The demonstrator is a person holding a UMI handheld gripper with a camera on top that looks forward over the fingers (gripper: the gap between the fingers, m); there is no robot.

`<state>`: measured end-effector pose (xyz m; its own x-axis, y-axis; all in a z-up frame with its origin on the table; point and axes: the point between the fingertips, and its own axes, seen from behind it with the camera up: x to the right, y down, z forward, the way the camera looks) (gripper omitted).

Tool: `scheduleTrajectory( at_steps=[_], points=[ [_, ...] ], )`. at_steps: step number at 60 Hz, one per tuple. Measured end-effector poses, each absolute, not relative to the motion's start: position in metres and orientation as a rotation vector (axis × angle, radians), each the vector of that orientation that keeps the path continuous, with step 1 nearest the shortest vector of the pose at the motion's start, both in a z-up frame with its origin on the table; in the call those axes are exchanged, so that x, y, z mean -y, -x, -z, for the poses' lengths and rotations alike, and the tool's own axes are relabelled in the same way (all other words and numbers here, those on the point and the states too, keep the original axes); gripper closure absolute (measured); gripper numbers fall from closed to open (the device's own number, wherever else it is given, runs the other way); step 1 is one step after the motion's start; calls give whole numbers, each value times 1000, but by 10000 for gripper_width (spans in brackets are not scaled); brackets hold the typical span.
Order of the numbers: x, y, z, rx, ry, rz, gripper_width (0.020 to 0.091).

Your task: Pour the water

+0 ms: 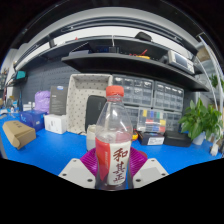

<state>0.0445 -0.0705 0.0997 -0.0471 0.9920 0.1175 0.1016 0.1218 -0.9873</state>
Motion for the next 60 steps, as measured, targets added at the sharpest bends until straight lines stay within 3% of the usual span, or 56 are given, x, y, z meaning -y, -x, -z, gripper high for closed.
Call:
scheduleTrajectory(
  at_steps=[12,33,60],
  points=[
    [46,-17,-115,1514,966,-784,731],
    [-19,75,-146,1665,351,8,731],
    [13,113,-193,1500,-362,584,731]
  ],
)
